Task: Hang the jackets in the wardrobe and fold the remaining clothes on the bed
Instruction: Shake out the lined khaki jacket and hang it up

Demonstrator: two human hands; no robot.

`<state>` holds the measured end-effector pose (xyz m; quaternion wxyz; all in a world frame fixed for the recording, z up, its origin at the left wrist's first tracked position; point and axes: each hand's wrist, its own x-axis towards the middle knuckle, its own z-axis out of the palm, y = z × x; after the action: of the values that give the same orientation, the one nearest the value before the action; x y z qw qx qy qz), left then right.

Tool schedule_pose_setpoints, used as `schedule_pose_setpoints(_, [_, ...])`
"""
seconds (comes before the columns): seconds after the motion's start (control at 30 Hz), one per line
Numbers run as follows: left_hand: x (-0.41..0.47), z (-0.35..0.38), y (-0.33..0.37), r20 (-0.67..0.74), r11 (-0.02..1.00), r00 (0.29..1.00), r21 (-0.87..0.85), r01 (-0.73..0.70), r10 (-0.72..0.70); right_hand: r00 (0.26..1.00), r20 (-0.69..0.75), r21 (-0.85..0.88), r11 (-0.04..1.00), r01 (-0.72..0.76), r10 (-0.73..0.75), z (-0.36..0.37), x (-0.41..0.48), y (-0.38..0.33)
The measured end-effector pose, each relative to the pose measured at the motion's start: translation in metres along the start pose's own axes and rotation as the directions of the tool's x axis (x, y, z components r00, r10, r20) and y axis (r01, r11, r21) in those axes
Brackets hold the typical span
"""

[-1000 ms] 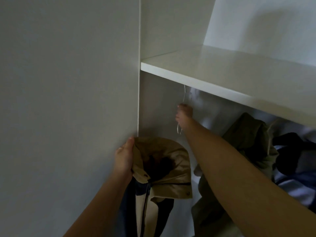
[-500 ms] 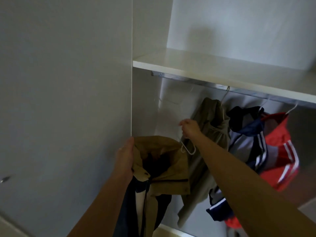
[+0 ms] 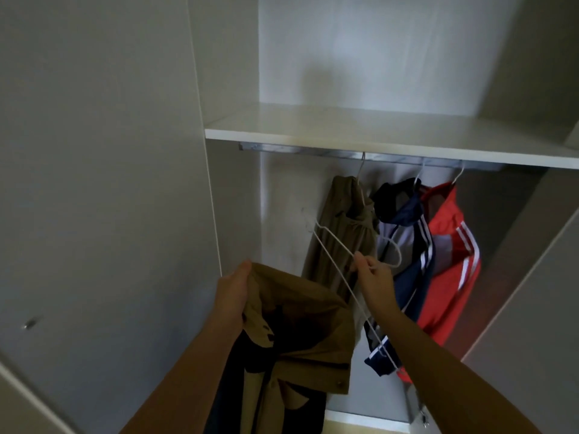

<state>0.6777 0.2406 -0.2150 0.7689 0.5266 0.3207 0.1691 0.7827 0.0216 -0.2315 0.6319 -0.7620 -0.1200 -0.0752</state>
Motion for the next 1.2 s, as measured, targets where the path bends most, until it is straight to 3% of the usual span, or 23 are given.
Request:
schedule_pose_setpoints(0.3, [-0.011,0.01,0.0,0.095,1.0,0.995,0.031,0.004,-0.006,0.999,-0.016,0.309,0.951,-0.023,0.029,-0.035,-0.022,-0.044])
schedule_pose_setpoints(0.47, [-0.015,0.011,0.001,0.122,0.998,0.992,0.058,0.002,-0.009,1.0,0.002,0.551,0.834,-0.007,0.008,-0.028,-0.034,-0.08])
schedule_pose_setpoints(0.63, [-0.017,0.008,0.008,0.148,0.996,0.989,0.078,-0.035,0.023,0.999,0.013,0.687,0.726,0.026,-0.049,-0.012,-0.041,-0.112])
schedule_pose_setpoints(0.77, [-0.02,0.006,0.016,0.176,0.995,0.984,0.083,-0.049,0.034,0.997,-0.02,0.813,0.579,0.058,-0.071,-0.022,-0.038,-0.138])
schedule_pose_setpoints(0.87, [-0.025,0.007,0.018,0.185,0.997,0.982,0.048,-0.058,0.048,0.994,0.035,0.859,0.512,0.025,-0.107,-0.01,-0.043,-0.138])
schedule_pose_setpoints(0.93, [-0.029,0.009,0.024,0.193,0.999,0.98,0.002,-0.044,0.042,0.989,0.126,0.767,0.64,-0.044,-0.082,0.009,-0.052,-0.113])
schedule_pose_setpoints(1.03, [-0.027,0.001,0.045,0.162,0.994,0.985,-0.108,-0.034,0.051,0.947,0.322,0.4,0.904,-0.151,0.015,0.023,-0.065,-0.055])
schedule_pose_setpoints(1.1, [-0.022,-0.01,0.063,0.2,0.994,0.979,-0.109,-0.011,0.032,0.909,0.394,0.193,0.955,-0.226,0.135,0.011,-0.064,-0.024])
schedule_pose_setpoints(1.2, [-0.019,-0.02,0.074,0.267,0.999,0.962,0.023,0.048,-0.052,0.885,0.4,-0.03,0.969,-0.247,0.238,-0.011,-0.057,-0.005])
